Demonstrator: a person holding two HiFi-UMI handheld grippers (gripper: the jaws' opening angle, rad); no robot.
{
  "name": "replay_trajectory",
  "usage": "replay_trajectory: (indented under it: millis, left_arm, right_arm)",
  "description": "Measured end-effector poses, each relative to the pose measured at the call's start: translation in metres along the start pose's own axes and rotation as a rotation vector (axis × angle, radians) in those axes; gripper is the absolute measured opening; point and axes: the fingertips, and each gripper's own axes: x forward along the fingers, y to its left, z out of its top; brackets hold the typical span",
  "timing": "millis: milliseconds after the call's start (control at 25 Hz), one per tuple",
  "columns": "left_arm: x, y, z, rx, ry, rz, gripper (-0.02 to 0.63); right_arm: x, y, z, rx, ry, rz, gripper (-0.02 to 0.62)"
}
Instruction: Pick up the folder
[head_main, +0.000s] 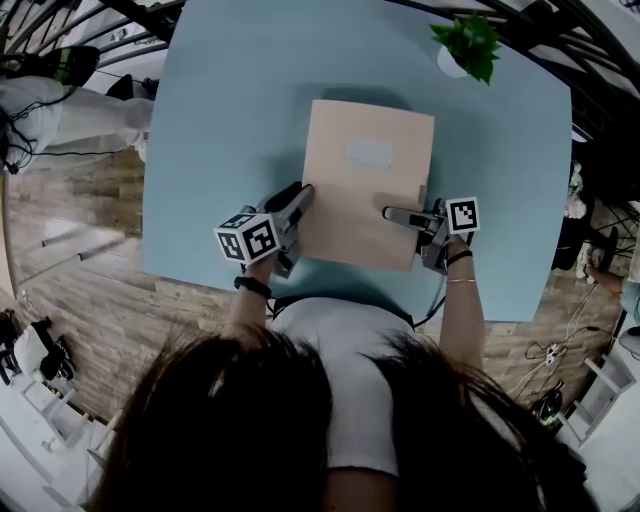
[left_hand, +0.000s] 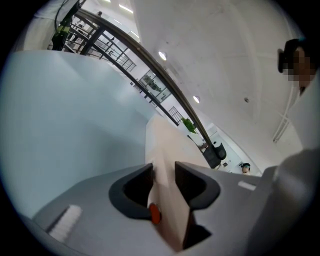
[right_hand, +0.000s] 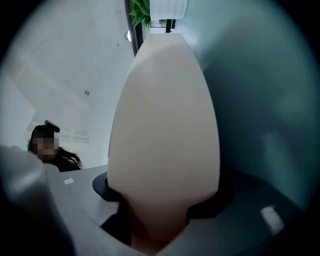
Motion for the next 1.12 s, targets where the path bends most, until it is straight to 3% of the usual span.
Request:
replay_trajectory:
  millis: [560,920,1120]
  left_arm:
    - [-0.002,-0.001,0.005,-0.05,-0.034,-0.011,0.191]
    - [-0.019,-0.018,0.03,0.029,-0.102,-0.026,0.19]
    - [-0.029,-0.051,0.048,0.12,-0.164,-0.045,0.19]
  right_arm:
    - [-0.001,0.003,0.001,-0.056,-0.014,-0.02,0.304]
    - [-0.007,0.036,0.011,-0.199,-0.064,-0.014,0.299]
    - [-0.033,0.061,0.014,-0.3,-0.113,-0.044,0.299]
